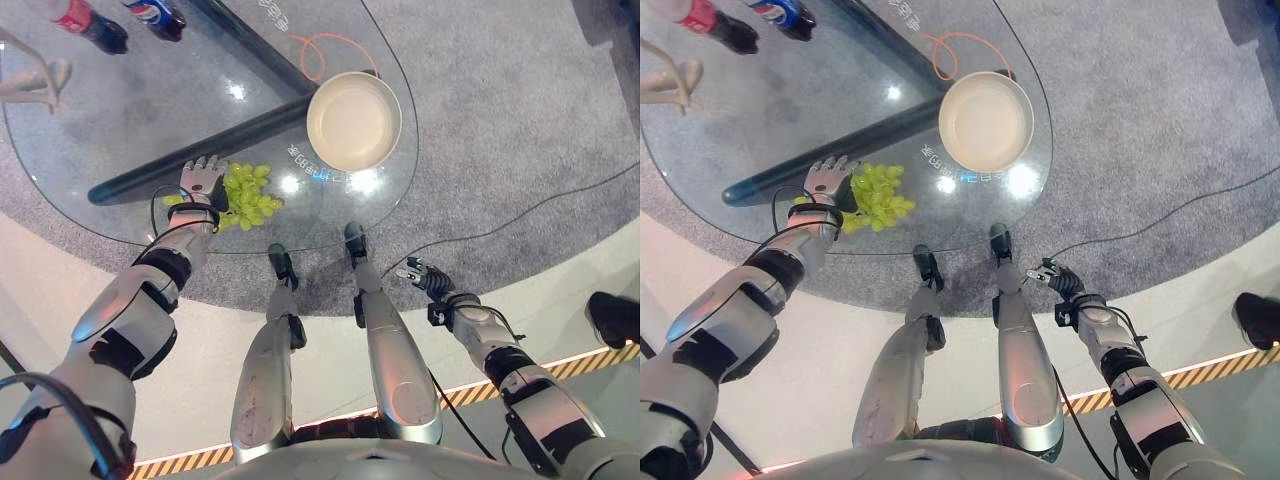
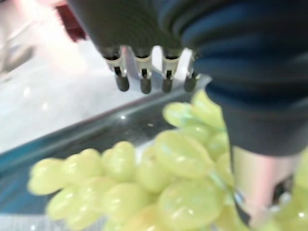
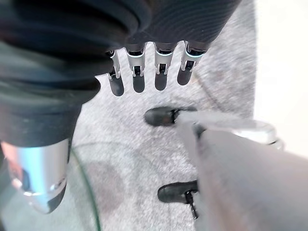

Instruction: Pick up fruits into the plate

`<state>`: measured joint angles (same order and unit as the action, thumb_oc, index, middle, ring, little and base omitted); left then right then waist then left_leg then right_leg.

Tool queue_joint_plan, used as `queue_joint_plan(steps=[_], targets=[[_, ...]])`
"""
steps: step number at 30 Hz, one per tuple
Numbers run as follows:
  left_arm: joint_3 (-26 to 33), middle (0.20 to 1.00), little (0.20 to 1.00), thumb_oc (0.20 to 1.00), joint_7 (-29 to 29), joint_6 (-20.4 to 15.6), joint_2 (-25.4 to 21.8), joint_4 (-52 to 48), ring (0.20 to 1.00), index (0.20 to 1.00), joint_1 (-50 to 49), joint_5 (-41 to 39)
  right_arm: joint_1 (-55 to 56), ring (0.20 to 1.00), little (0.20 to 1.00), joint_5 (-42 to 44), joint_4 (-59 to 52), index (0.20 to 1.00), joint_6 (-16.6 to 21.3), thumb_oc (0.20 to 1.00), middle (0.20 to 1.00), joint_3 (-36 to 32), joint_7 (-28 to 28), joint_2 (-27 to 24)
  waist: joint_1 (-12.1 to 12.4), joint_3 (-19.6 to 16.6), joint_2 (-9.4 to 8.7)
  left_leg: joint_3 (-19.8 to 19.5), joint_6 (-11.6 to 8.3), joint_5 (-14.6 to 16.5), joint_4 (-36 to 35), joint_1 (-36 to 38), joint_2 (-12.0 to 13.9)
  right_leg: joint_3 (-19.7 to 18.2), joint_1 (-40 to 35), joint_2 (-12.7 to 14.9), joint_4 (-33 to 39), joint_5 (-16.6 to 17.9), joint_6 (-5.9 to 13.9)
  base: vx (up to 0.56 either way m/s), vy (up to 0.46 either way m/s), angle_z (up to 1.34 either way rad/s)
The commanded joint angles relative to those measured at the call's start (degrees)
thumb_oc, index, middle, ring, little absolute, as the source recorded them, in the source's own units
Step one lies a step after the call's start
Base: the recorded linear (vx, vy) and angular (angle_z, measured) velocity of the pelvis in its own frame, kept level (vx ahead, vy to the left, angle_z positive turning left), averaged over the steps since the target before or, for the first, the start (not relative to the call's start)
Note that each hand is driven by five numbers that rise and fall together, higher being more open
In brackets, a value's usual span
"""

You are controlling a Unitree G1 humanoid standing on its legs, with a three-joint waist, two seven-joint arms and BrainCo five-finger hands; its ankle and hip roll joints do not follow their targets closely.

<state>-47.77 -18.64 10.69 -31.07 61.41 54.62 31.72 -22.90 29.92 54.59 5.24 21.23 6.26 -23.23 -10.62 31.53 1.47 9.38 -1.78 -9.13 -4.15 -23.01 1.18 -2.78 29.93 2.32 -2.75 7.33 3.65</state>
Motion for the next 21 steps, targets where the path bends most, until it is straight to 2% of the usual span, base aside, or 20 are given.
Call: queue_joint_plan(steps=[1,15,21], targets=[[0.03,1.0,1.0,1.0,0.57,1.6,1.64,4.22,1.0,1.0,0.7,3.6,-0.21,1.0,1.0,3.3,-0.32,1.0,2.64,1.0,1.0,0.62,-1.0,1.35,0.78,-1.74,-1.79,-4.39,-0.71,8.28,10.0,-5.41,-0.63,0.9,5.63,-2.65,-8.93,-5.61,0.24,0.0,0.0,0.0],[-1.34,1.0,1.0,1.0,0.39,3.21,6.64,11.51,1.0,1.0,-1.79,4.29,-2.69,1.0,1.0,8.63,-1.01,1.0,4.0,1.0,1.0,0.85,-1.63,3.86,0.39,-1.74,-3.35,-4.98,-0.79,8.86,12.95,-9.98,-0.8,0.13,9.9,-4.23,-11.32,-5.94,-0.17,0.0,-0.002,0.0],[-0.44,1.0,1.0,1.0,-4.05,3.14,7.63,12.9,1.0,1.0,-2.82,2.27,-3.87,1.0,1.0,9.51,0.01,1.0,4.35,1.0,1.0,1.47,-1.37,4.97,0.76,-1.74,-4.16,-5.62,-0.74,8.87,13.07,-11.01,-0.75,-0.04,10.59,-4.8,-11.28,-5.71,-0.24,0.0,0.0,0.0]])
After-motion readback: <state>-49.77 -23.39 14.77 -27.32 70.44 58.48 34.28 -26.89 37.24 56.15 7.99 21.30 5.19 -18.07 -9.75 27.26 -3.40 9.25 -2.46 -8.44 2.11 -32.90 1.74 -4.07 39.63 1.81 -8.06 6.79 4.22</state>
